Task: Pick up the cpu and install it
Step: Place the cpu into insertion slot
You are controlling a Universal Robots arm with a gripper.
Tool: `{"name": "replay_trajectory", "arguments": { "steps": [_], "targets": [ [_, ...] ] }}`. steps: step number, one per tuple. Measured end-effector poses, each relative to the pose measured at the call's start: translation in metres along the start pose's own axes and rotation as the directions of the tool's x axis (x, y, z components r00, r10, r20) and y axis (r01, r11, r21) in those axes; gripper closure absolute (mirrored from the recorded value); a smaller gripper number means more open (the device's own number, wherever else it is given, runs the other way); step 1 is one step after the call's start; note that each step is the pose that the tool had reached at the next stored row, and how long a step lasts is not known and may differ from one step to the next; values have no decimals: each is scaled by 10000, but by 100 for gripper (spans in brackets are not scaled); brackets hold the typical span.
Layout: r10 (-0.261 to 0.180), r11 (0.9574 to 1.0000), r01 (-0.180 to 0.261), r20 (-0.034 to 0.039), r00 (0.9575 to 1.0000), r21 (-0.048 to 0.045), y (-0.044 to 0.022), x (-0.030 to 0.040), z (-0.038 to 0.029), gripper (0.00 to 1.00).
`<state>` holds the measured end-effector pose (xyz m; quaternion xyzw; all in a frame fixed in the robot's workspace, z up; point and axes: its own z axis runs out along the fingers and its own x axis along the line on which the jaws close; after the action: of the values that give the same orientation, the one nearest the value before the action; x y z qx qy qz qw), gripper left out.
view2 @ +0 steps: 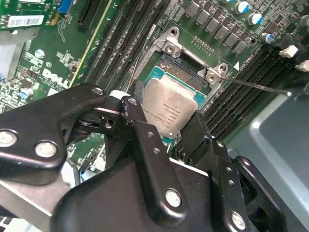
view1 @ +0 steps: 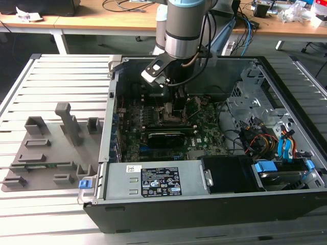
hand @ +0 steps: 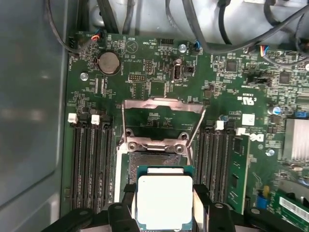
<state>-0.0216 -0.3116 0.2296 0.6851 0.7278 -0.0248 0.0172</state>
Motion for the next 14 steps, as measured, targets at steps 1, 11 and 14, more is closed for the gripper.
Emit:
{"name": "replay_trajectory", "arguments": {
  "steps": [1, 11, 14],
  "targets": [
    [0, 10000, 0, 0, 10000, 0, 0, 1, 18, 45],
    [163, 9999, -163, -2, 9999, 9, 2, 14, 229, 45],
    [163, 9999, -163, -2, 9999, 10, 4, 30, 232, 45]
  ]
}}
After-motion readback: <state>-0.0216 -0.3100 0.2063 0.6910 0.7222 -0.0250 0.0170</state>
